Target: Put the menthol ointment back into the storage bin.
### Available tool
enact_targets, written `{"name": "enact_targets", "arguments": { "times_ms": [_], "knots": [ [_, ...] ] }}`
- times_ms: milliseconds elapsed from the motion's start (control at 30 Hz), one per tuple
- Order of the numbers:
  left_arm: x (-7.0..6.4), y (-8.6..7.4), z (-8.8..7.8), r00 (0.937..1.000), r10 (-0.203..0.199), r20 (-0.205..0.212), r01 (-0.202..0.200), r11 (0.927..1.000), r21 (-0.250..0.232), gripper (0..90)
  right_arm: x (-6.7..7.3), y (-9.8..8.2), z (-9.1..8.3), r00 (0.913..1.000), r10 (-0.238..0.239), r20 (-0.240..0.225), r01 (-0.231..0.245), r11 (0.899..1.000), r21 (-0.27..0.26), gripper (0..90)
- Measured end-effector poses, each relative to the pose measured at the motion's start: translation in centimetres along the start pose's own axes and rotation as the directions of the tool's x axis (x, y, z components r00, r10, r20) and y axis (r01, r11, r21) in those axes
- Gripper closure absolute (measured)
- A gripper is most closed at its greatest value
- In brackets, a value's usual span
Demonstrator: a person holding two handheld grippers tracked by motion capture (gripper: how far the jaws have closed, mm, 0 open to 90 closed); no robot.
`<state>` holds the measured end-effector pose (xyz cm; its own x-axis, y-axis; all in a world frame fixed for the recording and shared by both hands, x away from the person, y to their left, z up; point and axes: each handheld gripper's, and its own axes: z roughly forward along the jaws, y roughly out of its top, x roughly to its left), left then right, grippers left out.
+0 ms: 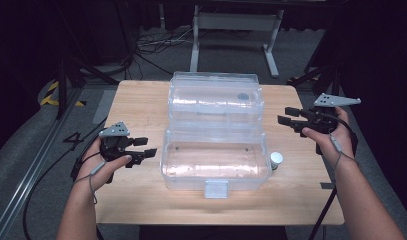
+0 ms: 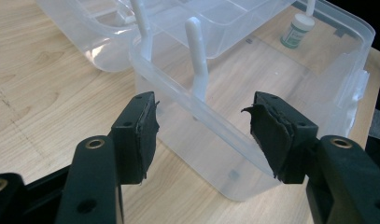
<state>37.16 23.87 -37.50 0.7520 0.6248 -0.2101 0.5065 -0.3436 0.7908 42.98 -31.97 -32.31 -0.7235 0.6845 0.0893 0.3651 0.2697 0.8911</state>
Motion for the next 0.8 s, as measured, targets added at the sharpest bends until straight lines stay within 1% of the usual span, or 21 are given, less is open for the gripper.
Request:
{"name": "enact_targets", "arguments": {
  "times_ms": [67,100,167,200,233,300,433,500,567,600,700,767,800],
  "knots": [
    [0.0,-0.1,0.0,0.9998,-0.018,-0.001,0.018,0.9995,0.026,41.4,0.0,-0.1,0.1,1.0000,-0.003,-0.007,0.003,1.000,0.026,48.4],
    [0.0,-0.1,0.0,0.9999,-0.015,-0.003,0.015,0.9994,0.030,41.4,0.0,-0.2,0.2,0.9999,-0.002,-0.012,0.003,0.999,0.036,48.3],
    [0.2,-0.3,-0.1,0.9998,-0.021,-0.007,0.021,0.9993,0.032,41.5,-0.1,-0.3,0.3,0.9999,-0.003,-0.016,0.004,0.998,0.058,48.1],
    [0.2,-0.3,-0.1,0.9994,-0.031,-0.013,0.031,0.9991,0.028,41.5,-0.1,-0.4,0.4,0.9998,-0.001,-0.020,0.002,0.997,0.071,48.0],
    [0.3,-0.4,-0.1,0.9996,-0.024,-0.015,0.024,0.9992,0.030,41.5,-0.1,-0.4,0.5,0.9997,0.001,-0.024,0.001,0.997,0.081,47.9],
    [0.3,-0.4,-0.1,0.9992,-0.035,-0.018,0.036,0.9990,0.028,41.5,0.0,-0.5,0.7,0.9995,-0.001,-0.032,0.004,0.995,0.103,47.7],
    [0.4,-0.5,-0.2,0.9991,-0.037,-0.021,0.037,0.9989,0.028,41.5,0.1,-0.6,1.0,0.9993,-0.003,-0.039,0.008,0.989,0.147,47.5],
    [0.4,-0.6,-0.3,0.9989,-0.041,-0.023,0.042,0.9987,0.027,41.5,0.1,-0.7,1.2,0.9991,-0.007,-0.043,0.014,0.986,0.167,47.4],
    [0.4,-0.6,-0.3,0.9987,-0.044,-0.025,0.045,0.9987,0.024,41.5,0.3,-0.6,1.3,0.9990,-0.027,-0.037,0.033,0.984,0.176,47.5],
    [0.5,-0.7,-0.3,0.9987,-0.044,-0.024,0.044,0.9987,0.024,41.4,0.4,-0.6,1.4,0.9986,-0.041,-0.033,0.046,0.981,0.186,47.9],
    [0.5,-0.7,-0.4,0.9987,-0.045,-0.023,0.046,0.9987,0.021,41.4,0.7,-0.7,1.7,0.9978,-0.056,-0.037,0.062,0.974,0.220,49.2],
    [0.4,-0.7,-0.4,0.9987,-0.045,-0.022,0.046,0.9987,0.020,41.4,0.8,-0.8,1.8,0.9977,-0.054,-0.042,0.062,0.968,0.242,49.5],
    [0.4,-0.7,-0.4,0.9987,-0.045,-0.021,0.046,0.9988,0.019,41.4,0.8,-0.9,1.9,0.9986,-0.033,-0.040,0.042,0.966,0.257,50.1]
  ]
}}
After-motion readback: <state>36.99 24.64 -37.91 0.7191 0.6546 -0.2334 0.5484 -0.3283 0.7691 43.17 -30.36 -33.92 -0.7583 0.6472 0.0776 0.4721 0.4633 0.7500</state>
